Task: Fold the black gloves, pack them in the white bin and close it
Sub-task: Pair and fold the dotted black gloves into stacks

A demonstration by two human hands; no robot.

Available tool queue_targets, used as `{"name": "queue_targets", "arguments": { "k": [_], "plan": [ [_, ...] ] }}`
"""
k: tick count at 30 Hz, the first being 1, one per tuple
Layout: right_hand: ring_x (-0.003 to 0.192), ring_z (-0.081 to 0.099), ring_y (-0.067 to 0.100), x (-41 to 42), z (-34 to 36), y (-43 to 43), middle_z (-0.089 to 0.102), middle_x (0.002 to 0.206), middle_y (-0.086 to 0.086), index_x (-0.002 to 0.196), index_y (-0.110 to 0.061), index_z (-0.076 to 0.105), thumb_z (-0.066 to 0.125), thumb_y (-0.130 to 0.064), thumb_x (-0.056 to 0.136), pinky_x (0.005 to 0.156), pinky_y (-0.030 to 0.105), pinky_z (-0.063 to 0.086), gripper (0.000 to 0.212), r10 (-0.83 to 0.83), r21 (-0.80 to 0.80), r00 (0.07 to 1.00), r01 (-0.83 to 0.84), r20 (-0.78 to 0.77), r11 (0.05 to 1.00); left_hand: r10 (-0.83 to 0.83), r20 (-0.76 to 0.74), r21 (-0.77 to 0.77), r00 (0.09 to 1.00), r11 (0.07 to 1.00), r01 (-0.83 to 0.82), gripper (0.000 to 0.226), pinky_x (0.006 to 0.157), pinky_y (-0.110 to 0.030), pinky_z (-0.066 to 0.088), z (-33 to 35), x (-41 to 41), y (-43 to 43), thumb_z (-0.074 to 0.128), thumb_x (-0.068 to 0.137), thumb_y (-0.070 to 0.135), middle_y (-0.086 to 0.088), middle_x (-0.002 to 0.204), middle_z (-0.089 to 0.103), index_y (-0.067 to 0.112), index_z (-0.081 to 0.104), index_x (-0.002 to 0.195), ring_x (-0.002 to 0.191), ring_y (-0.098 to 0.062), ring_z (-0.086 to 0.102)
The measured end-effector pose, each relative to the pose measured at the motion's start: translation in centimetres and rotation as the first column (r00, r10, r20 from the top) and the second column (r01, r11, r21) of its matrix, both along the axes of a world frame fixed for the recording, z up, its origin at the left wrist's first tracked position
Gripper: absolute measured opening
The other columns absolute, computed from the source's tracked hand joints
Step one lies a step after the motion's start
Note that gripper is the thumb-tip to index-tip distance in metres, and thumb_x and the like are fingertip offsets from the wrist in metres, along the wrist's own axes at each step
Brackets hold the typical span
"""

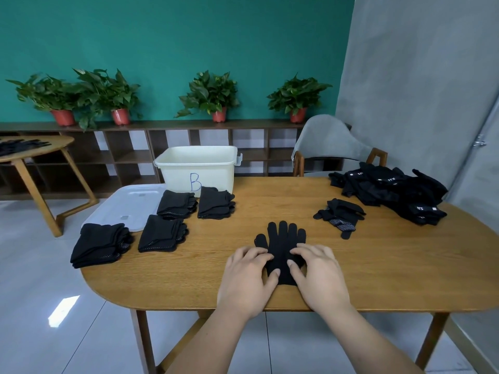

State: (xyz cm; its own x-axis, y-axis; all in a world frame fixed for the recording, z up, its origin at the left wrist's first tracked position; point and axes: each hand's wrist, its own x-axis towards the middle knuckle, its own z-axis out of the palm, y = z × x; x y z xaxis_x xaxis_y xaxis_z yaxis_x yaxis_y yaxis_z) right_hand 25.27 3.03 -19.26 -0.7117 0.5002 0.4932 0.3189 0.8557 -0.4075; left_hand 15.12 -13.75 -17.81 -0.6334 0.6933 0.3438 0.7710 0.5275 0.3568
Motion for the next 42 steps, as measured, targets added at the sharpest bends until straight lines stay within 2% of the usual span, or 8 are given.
{"name": "queue_targets", "arguments": {
  "k": [4, 10, 19, 23, 30, 33, 37, 42],
  "plan": [
    [0.122, 0.049, 0.006, 0.5, 0.1, -0.1, 0.067, 0.118, -0.021, 0.108, -0.035, 0.077, 0.077, -0.038, 0.091, 0.097, 0.032, 0.051, 0.017, 0.084, 0.013, 0.992, -0.083, -0.097, 0.996, 0.042, 0.000, 0.108, 0.999, 0.993, -0.041, 0.045, 0.116, -0.033, 0.034, -0.1, -0.2, -0.1, 0.045, 0.105, 0.057, 0.022, 0.145, 0.052, 0.037, 0.061, 0.142, 0.141, -0.006, 0.034],
    [0.114, 0.049, 0.005, 0.2, -0.1, -0.1, 0.061, 0.103, -0.026, 0.095, -0.040, 0.074, 0.070, -0.047, 0.092, 0.094, 0.035, 0.048, 0.008, 0.079, 0.061, 0.997, -0.078, -0.016, 0.995, -0.097, 0.027, 0.150, 0.995, 0.984, 0.091, 0.026, 0.105, -0.030, 0.035, -0.6, -0.6, -0.5, 0.067, 0.091, 0.058, 0.033, 0.115, 0.062, 0.043, 0.075, 0.111, 0.121, 0.005, 0.043],
    [0.116, 0.050, -0.001, 0.5, 0.1, -0.2, 0.064, 0.108, -0.031, 0.101, -0.040, 0.077, 0.075, -0.056, 0.086, 0.094, 0.031, 0.047, 0.022, 0.216, 0.042, 0.976, -0.214, -0.038, 0.976, -0.023, 0.033, 0.228, 0.999, 0.974, 0.015, 0.013, 0.101, -0.027, 0.036, -1.0, -0.9, -0.3, 0.071, 0.097, 0.042, 0.031, 0.115, 0.066, 0.040, 0.077, 0.108, 0.118, 0.004, 0.046],
    [0.111, 0.054, -0.002, 0.5, 0.0, -0.1, 0.068, 0.106, -0.030, 0.101, -0.038, 0.080, 0.081, -0.046, 0.086, 0.092, 0.032, 0.053, 0.017, 0.244, 0.021, 0.967, -0.243, -0.074, 0.970, -0.013, 0.047, 0.243, 0.999, 0.970, 0.001, 0.011, 0.103, -0.030, 0.040, -1.0, -0.9, -0.3, 0.069, 0.099, 0.042, 0.030, 0.113, 0.066, 0.041, 0.076, 0.108, 0.117, 0.004, 0.047],
    [0.106, 0.057, -0.001, 0.9, 0.6, -0.5, 0.069, 0.098, -0.024, 0.103, -0.031, 0.078, 0.077, -0.036, 0.093, 0.086, 0.030, 0.055, 0.012, 0.179, -0.006, 0.974, -0.181, -0.139, 0.983, -0.040, 0.058, 0.235, 0.998, 0.972, 0.025, 0.041, 0.107, -0.026, 0.035, -0.8, -0.9, -0.4, 0.074, 0.089, 0.058, 0.031, 0.127, 0.062, 0.043, 0.069, 0.127, 0.126, 0.004, 0.042],
    [0.107, 0.057, 0.000, 1.2, 0.8, -0.6, 0.067, 0.098, -0.026, 0.103, -0.033, 0.077, 0.075, -0.040, 0.093, 0.087, 0.029, 0.054, 0.012, 0.206, -0.002, 0.968, -0.208, -0.147, 0.978, -0.026, 0.055, 0.243, 0.998, 0.970, 0.012, 0.028, 0.108, -0.031, 0.040, -1.0, -1.1, -0.4, 0.075, 0.094, 0.044, 0.030, 0.123, 0.064, 0.041, 0.072, 0.122, 0.124, 0.003, 0.045],
    [0.119, 0.053, -0.001, 1.1, 0.6, -0.3, 0.065, 0.114, -0.028, 0.114, -0.037, 0.074, 0.080, -0.053, 0.085, 0.096, 0.022, 0.047, 0.034, 0.262, -0.014, 0.961, -0.264, -0.093, 0.964, -0.011, 0.100, 0.282, 0.995, 0.959, -0.017, 0.019, 0.104, -0.035, 0.043, -0.9, -1.1, -0.3, 0.073, 0.097, 0.036, 0.028, 0.117, 0.065, 0.041, 0.074, 0.116, 0.118, 0.002, 0.047],
    [0.113, 0.057, -0.002, 0.6, 0.4, 0.0, 0.067, 0.115, -0.026, 0.114, -0.035, 0.076, 0.082, -0.030, 0.088, 0.097, 0.035, 0.054, 0.027, 0.186, -0.021, 0.980, -0.188, -0.069, 0.982, -0.057, 0.158, 0.352, 0.986, 0.936, -0.003, 0.020, 0.105, -0.035, 0.044, -0.7, -1.0, -0.6, 0.074, 0.095, 0.043, 0.030, 0.114, 0.064, 0.043, 0.073, 0.116, 0.119, 0.002, 0.049]
  ]
}}
